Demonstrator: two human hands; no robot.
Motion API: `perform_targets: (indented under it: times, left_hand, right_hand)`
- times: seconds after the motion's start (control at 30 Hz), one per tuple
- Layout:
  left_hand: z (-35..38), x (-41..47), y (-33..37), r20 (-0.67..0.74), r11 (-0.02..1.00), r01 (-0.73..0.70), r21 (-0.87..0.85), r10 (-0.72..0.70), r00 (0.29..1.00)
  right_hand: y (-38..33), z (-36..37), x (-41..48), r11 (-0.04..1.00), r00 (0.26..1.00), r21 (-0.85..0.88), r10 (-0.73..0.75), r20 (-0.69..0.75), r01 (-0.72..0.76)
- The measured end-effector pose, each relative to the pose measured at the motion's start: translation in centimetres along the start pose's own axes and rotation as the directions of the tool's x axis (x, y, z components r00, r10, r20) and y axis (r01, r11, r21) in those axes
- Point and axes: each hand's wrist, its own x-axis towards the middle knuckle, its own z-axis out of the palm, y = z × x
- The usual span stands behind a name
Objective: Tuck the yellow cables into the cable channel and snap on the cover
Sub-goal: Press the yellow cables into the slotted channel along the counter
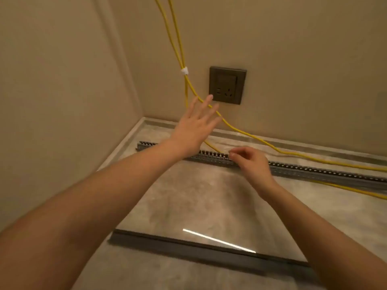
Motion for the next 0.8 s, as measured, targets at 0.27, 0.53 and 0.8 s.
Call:
perform_targets:
  times: [0.27,0.53,0.8]
  left_hand:
    - [1.0,1.3,-3.0,0.067,0.983,-0.038,0.182,0.026,0.997]
    - [1.4,0.6,-2.0,0.147,0.984,-0.053,0.167,0.028,0.989]
    - [2.2,-2.0,-4.2,-0.050,0.991,0.135,0.023,-0.134,0.990]
  right_hand:
    - [0.4,1.6,-0.5,0.797,0.967,-0.562,-0.254,0.019,0.221]
    - [1.6,1.5,-2.1,0.759,0.963,-0.603,-0.265,0.060,0.246]
    - [0.1,1.0,-2.4,0.705,0.889,-0.609,-0.459,-0.001,0.363]
